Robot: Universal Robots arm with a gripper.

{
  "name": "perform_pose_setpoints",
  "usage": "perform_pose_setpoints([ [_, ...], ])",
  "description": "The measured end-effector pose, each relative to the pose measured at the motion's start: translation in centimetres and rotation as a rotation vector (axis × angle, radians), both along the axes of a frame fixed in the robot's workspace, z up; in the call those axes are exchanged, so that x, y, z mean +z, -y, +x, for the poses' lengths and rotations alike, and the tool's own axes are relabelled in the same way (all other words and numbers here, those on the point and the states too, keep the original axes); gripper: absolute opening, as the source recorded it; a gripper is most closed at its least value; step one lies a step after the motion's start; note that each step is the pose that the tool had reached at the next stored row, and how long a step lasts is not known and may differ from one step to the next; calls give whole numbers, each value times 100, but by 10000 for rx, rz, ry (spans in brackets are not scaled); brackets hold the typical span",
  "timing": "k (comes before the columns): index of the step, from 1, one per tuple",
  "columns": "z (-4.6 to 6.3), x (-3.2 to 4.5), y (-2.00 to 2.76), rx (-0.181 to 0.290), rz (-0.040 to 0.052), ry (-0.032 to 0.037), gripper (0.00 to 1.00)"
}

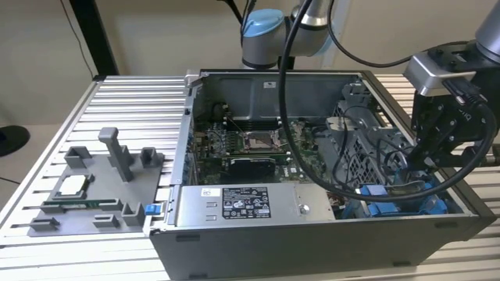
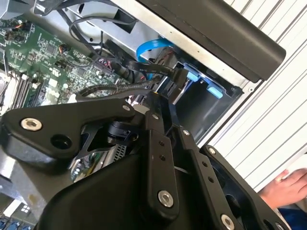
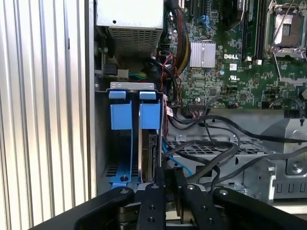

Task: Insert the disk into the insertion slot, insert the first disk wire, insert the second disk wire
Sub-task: 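Insert the first disk wire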

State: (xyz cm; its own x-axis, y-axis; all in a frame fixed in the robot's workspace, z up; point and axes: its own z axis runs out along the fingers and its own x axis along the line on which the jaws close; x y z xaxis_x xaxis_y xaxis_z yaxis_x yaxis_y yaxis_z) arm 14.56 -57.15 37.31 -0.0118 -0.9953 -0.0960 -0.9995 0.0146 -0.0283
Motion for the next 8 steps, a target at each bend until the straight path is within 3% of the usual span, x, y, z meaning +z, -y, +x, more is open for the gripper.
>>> perform_pose_setpoints([
  [2,12,-4,2,0,0,-266,0],
  [3,23,-12,3,0,1,-338,0],
  [5,48,-35,9,0,3,-387,0],
  [8,79,-76,32,0,32,-403,0],
])
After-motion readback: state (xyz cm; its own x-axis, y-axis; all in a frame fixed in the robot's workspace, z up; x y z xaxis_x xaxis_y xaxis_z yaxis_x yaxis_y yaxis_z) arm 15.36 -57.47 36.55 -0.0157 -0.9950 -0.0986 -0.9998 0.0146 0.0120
